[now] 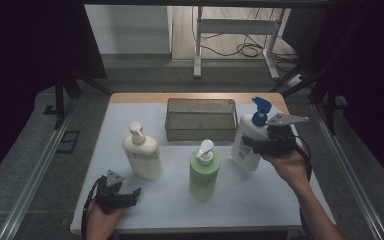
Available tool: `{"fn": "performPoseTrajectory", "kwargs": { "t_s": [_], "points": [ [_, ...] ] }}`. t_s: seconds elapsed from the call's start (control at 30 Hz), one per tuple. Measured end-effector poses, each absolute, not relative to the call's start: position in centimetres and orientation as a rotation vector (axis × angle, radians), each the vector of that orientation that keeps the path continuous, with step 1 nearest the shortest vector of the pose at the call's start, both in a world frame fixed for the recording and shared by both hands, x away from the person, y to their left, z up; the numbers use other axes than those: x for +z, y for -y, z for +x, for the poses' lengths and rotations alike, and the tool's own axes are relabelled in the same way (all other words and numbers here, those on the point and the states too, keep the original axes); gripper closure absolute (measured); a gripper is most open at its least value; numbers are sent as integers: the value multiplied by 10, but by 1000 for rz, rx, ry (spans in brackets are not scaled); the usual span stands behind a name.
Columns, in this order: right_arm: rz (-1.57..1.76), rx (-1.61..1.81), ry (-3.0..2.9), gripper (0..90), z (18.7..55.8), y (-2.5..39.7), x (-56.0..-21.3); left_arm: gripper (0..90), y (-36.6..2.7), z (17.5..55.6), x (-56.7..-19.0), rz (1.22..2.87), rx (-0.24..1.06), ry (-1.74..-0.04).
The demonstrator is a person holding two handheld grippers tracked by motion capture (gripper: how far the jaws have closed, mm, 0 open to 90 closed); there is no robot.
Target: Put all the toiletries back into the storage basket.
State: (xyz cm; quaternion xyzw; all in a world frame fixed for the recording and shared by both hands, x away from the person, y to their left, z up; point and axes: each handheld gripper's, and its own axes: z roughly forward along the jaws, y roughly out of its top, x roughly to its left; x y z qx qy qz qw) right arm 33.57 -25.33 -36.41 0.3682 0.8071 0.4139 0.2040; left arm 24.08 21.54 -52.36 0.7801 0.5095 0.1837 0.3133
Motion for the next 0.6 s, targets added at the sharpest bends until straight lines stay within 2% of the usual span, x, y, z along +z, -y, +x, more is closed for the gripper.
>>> {"fn": "performPoseTrajectory", "kwargs": {
  "t_s": [0.6],
  "points": [
    [1012,1177,-2257,384,345,240,-351,121,-216,241,-524,2059,485,-1343]
  ]
}}
